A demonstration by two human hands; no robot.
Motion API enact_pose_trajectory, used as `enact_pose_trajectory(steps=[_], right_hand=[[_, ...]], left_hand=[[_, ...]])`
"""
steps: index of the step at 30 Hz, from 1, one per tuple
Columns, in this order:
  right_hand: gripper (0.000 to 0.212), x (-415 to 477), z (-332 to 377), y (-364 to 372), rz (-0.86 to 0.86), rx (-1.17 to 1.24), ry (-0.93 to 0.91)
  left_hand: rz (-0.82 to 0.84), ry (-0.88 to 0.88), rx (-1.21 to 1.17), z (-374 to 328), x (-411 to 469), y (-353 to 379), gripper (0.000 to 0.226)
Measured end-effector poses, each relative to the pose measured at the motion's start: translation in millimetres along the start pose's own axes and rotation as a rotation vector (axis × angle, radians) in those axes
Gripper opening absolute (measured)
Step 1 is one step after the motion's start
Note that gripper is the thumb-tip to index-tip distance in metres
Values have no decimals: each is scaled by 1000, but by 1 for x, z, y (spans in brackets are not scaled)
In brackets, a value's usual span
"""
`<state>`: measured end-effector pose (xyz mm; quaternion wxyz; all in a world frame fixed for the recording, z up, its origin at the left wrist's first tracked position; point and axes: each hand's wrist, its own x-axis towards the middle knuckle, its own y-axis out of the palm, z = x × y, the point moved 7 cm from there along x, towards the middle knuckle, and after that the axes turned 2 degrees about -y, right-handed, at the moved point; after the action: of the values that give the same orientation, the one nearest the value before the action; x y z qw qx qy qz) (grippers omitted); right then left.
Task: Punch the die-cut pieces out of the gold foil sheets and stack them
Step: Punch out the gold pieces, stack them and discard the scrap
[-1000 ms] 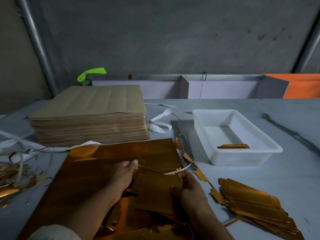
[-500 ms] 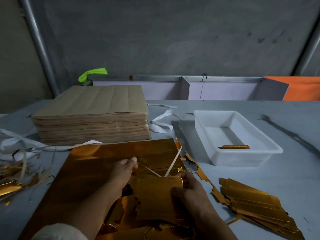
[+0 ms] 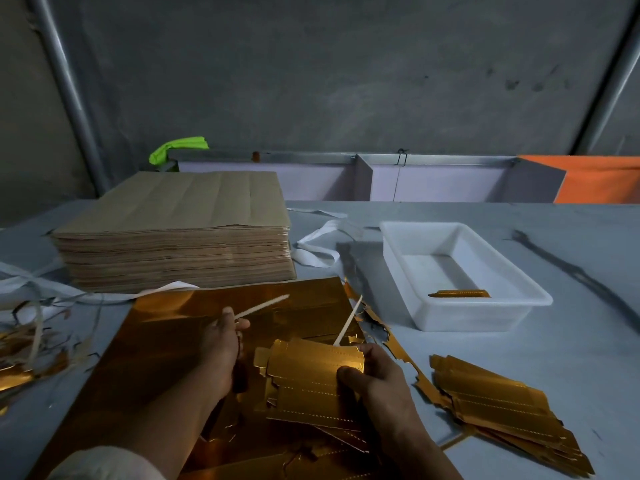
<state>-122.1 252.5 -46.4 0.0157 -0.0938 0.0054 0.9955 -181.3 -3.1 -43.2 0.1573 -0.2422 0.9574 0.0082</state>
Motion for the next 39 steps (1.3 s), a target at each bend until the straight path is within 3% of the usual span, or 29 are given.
enact_pose_trajectory(steps=[5, 10, 14, 17, 21, 25, 28, 32, 39], right_hand=[[26, -2, 2, 1, -62, 12, -26], [23, -2, 3, -3, -90, 16, -30], [20, -3, 3, -3, -99, 14, -48], [20, -3, 3, -4, -109, 29, -54], [21, -4, 4, -4, -98, 36, -49], [24, -5, 5, -2, -80, -13, -66], [23, -6, 7, -1, -84, -68, -99], [23, -8, 10, 0, -81, -110, -114], [21, -7, 10, 1, -48, -102, -144]], left_hand=[[58, 18, 142, -4, 2, 6, 37], [-35, 253, 444, -25, -1, 6, 21], [-96, 397, 594, -43, -13, 4, 36], [63, 535, 572, -61, -33, 18, 37], [379, 504, 684, -68, -56, 50, 25], [516, 547, 1002, -68, -75, 83, 34], [552, 560, 1097, -64, -90, 102, 37], [492, 612, 1107, -66, -100, 117, 22], [532, 379, 1115, -58, -92, 114, 27]])
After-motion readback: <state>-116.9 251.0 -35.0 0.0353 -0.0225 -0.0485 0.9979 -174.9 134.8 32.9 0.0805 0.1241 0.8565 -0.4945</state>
